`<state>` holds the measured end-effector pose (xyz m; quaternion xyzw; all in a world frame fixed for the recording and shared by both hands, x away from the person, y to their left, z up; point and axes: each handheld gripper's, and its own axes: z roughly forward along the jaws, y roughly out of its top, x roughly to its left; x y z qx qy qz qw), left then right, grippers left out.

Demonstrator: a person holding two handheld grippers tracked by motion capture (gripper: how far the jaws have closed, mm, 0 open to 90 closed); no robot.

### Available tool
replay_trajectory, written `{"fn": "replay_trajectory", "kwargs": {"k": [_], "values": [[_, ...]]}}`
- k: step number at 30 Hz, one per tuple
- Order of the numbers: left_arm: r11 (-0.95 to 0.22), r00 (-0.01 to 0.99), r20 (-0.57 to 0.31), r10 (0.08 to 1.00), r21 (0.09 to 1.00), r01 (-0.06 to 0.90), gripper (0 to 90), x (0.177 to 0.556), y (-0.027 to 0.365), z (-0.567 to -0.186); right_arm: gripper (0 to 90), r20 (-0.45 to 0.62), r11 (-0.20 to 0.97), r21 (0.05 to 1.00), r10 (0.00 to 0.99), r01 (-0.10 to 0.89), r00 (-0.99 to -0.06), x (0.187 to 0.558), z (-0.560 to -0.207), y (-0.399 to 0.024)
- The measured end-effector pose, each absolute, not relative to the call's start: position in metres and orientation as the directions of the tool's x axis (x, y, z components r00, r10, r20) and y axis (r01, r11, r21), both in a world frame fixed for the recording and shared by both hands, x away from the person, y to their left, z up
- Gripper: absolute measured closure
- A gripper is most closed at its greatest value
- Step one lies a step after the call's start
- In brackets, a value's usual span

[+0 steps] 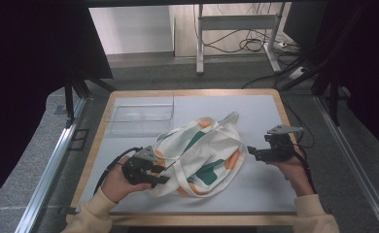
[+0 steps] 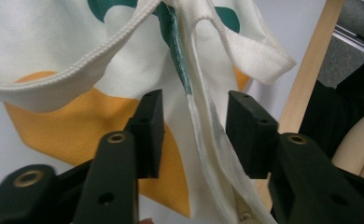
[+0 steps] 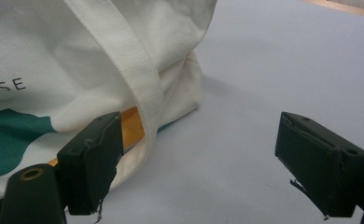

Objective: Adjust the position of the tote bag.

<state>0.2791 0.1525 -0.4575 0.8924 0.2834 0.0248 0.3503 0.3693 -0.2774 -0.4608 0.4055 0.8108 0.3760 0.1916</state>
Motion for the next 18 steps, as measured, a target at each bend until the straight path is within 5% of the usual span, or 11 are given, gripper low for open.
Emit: {"fn": "replay_trajectory", "kwargs": {"k": [7,18], "values": [[-0.609,0.848,-0.182,0.498,0.623,0.491,77.5,0.2811,0.1509,-0.4617,15.5,-0.010,0.391,0.763,0.803,0.514,-0.596,0.3698,-0.4619,-0.2780],[-0.595,0.842,-0.216,0.495,0.621,0.510,82.0,0.2835,0.1529,-0.4638,15.5,-0.014,0.399,0.761,0.799,0.512,-0.602,0.3694,-0.4626,-0.2769]]}}
